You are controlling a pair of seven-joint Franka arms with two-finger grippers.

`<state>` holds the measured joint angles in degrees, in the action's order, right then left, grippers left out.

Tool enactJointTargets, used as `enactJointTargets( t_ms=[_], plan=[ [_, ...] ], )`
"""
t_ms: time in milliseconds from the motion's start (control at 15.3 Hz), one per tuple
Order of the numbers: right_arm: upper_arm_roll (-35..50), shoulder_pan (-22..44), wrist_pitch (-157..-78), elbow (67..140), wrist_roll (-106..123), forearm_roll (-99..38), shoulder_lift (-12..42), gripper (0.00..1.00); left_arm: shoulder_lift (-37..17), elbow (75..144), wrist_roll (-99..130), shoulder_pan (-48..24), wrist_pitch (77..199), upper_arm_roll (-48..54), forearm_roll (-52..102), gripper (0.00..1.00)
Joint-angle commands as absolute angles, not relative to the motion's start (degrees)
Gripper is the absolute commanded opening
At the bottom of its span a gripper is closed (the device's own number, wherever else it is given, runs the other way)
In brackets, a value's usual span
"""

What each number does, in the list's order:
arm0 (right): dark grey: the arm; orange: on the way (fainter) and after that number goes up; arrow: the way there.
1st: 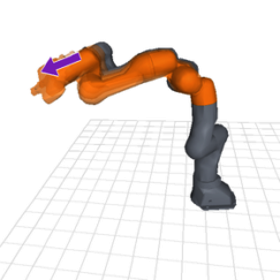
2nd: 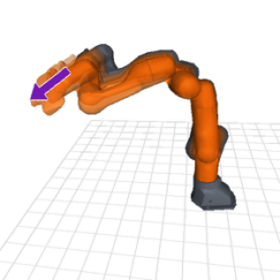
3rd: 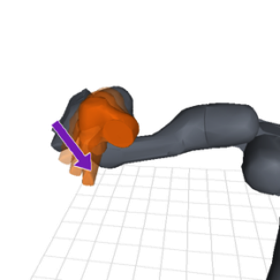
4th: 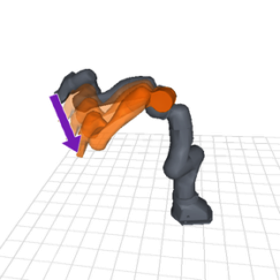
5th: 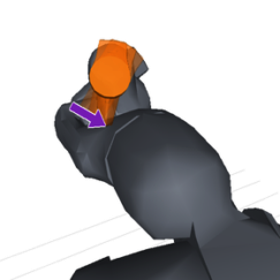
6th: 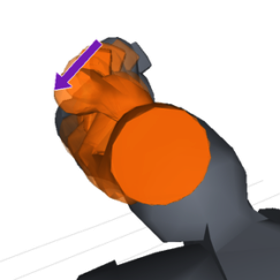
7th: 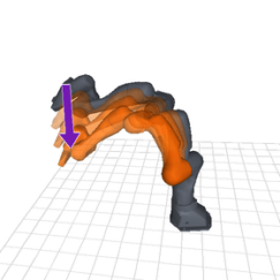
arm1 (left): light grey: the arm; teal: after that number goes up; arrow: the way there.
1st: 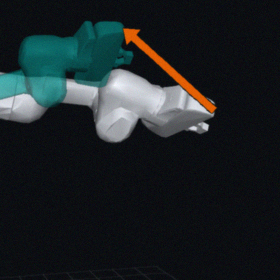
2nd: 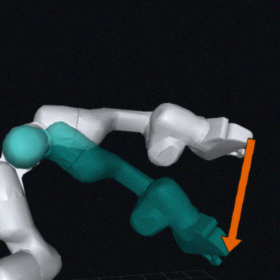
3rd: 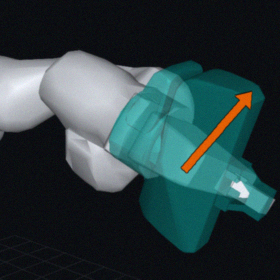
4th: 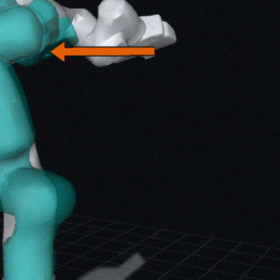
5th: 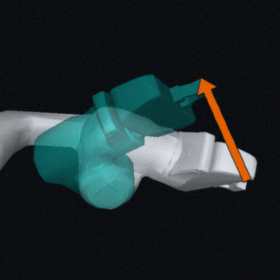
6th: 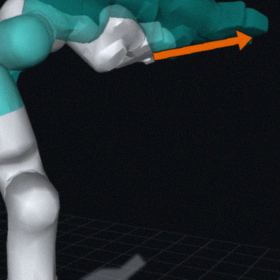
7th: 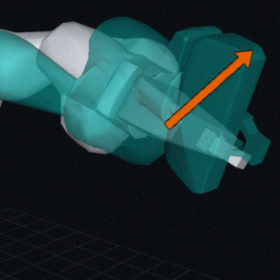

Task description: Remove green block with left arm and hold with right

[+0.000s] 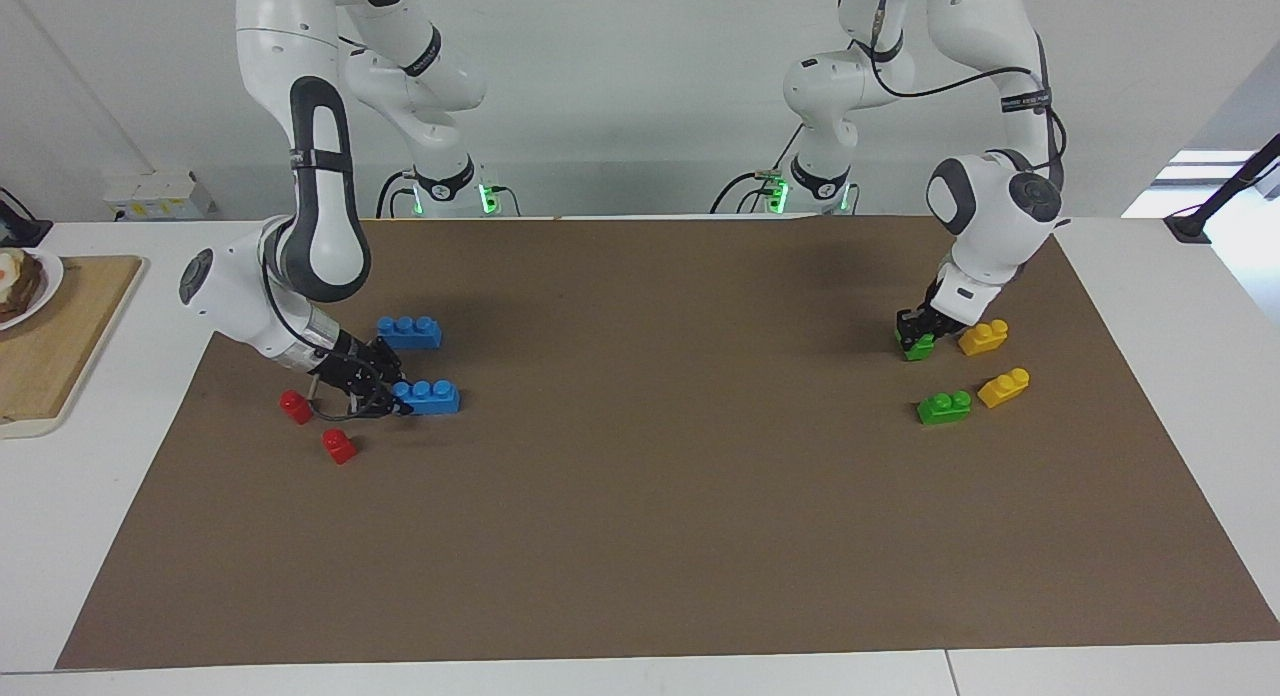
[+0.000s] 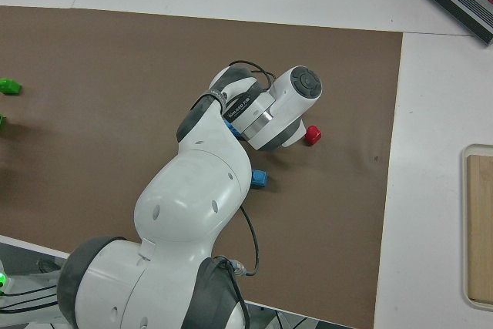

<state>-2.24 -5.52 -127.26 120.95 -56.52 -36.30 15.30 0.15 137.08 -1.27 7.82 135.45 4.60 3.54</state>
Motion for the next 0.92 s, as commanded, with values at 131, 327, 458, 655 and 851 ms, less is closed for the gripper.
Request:
enactJointTargets(
  t_ms=[131,327,458,655,851],
  plan=[
    [-1.49,-5.98,-128.15,121.73,-56.94,-35.51,13.62,0.89,0.35,139.66,-2.72,8.09,139.48,5.01,4.22,0.0],
    [-1.58,-6.06,-124.82,119.28,-59.5,-35.51,12.57,0.92,0.26,139.66,-2.72,7.91,139.48,5.1,4.13,0.11],
    [-1.67,-6.15,-122.44,116.82,-60.55,-35.33,12.22,0.92,-0.17,139.66,-2.72,7.91,139.57,5.1,4.13,0.25],
    [-2.37,-6.33,-118.23,111.47,-60.73,-33.5,12.13,0.94,-0.26,139.66,-2.72,7.82,139.57,5.1,4.13,0.9],
    [-2.11,-6.59,-115.41,105.14,-59.59,-26.3,12.22,0.99,-0.35,138.96,-2.72,7.82,138.96,5.1,4.13,1.0]
  ],
)
